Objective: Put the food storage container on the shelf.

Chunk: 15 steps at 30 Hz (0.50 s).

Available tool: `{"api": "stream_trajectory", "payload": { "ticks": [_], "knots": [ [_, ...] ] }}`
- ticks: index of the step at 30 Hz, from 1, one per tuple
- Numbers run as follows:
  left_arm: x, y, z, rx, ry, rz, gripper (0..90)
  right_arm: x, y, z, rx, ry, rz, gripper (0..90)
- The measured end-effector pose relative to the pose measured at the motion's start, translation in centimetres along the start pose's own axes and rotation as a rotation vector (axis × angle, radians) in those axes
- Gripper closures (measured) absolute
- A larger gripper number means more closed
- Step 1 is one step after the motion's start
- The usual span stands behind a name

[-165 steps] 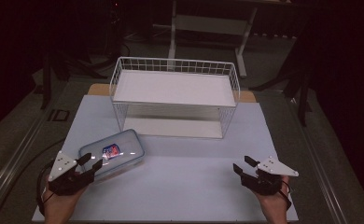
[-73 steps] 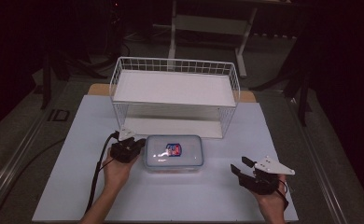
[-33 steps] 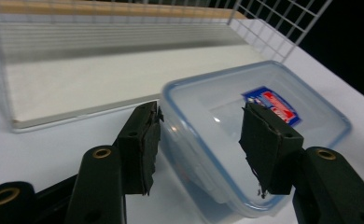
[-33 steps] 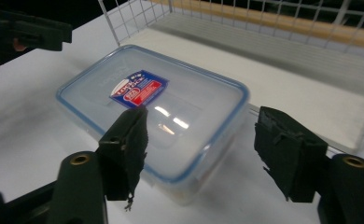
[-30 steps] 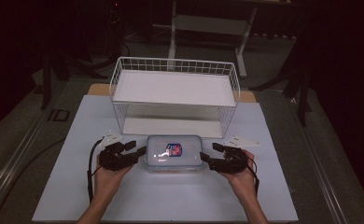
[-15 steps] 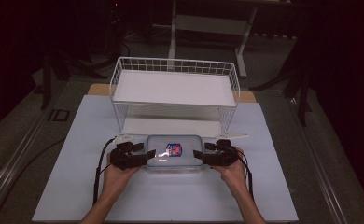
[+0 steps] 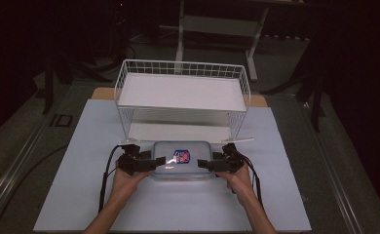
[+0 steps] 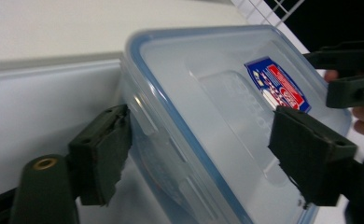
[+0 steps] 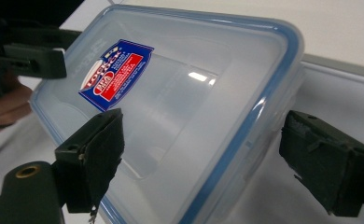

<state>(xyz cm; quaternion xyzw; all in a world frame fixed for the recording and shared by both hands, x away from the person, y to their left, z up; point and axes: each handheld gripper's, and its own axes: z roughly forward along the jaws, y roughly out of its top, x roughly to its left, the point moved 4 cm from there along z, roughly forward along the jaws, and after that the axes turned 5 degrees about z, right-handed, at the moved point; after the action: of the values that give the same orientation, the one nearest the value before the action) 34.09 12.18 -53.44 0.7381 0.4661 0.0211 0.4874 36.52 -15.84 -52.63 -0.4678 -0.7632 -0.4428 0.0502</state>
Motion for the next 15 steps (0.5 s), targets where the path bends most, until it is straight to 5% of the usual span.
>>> {"api": "stream_trajectory", "payload": {
  "ticks": [6, 15],
  "knots": [
    [0.47, -0.28, 0.36, 0.034, -0.089, -0.072, 19.5, -0.27, -0.32, 0.48, 0.016, 0.059, 0.056, 12.0],
    [0.69, -0.28, 0.04, 0.042, -0.105, -0.122, 23.7, -0.49, -0.71, 0.27, 0.022, 0.097, 0.098, 15.9]
  ]
}}
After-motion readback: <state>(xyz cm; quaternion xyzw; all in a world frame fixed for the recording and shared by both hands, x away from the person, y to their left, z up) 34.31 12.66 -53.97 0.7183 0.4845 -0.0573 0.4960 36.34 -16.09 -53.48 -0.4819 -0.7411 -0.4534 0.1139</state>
